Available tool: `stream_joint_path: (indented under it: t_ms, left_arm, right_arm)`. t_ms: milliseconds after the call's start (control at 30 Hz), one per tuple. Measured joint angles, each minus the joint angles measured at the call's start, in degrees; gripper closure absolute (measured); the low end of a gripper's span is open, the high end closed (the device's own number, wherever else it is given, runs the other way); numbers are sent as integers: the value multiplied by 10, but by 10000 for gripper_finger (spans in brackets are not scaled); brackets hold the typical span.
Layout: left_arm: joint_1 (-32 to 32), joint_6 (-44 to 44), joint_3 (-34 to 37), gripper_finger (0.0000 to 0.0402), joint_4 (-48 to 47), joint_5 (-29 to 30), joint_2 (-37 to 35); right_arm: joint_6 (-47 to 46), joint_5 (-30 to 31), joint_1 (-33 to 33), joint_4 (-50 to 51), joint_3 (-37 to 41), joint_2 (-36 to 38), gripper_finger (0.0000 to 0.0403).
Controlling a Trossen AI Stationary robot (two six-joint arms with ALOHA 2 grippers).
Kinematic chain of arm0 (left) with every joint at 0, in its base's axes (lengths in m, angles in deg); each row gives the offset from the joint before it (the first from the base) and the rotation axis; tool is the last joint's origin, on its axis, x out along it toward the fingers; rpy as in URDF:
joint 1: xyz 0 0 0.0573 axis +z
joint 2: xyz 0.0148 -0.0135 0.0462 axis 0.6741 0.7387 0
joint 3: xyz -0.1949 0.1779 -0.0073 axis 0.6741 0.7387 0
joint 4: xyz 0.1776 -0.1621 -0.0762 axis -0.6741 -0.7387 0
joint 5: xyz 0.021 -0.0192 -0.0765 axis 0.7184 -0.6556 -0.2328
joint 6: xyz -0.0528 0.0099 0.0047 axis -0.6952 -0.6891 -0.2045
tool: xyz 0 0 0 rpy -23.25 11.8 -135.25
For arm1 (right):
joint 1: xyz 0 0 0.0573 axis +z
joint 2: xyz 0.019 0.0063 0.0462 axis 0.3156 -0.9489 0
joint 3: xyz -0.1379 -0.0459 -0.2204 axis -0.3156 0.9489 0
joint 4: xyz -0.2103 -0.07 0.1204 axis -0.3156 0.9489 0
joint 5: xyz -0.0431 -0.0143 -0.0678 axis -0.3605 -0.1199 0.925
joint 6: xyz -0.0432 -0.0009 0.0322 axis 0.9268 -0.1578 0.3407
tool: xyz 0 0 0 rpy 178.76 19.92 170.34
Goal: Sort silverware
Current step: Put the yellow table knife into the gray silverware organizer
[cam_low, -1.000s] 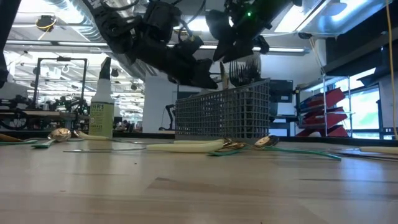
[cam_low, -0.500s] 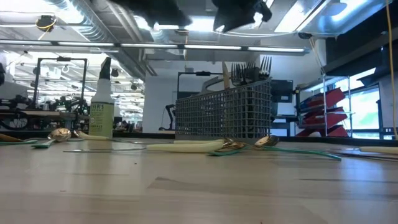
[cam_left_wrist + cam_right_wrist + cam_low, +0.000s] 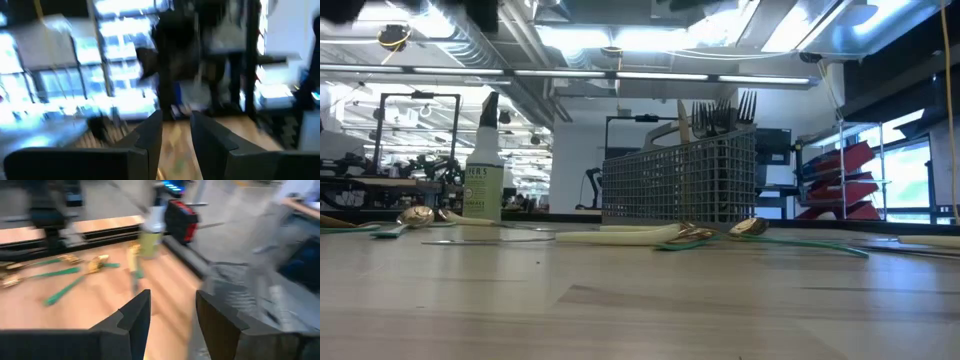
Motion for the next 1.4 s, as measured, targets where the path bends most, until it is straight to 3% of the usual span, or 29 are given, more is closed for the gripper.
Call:
stream_joint_path:
  t_ms: [233, 400, 567, 667, 1100, 1400]
  left_arm:
    - [-17, -78, 147, 316, 91, -14, 17]
    - [-19, -94, 190, 316, 184, -13, 20]
    - [-19, -70, 197, 316, 225, -9, 20]
    - [-19, -61, 197, 315, 230, 4, 20]
    - [-19, -61, 197, 315, 217, 8, 21]
    - [-19, -61, 197, 315, 218, 12, 21]
  right_arm:
    - [1, -85, 41, -52, 51, -22, 262]
    - [49, -182, 40, -87, 70, -94, 262]
    - [131, -219, 36, -107, 70, -177, 262]
    - [132, -251, 22, -105, 70, -209, 262]
    - [127, -441, -65, -152, 70, -224, 280]
    - [132, -453, -78, -160, 61, -225, 296]
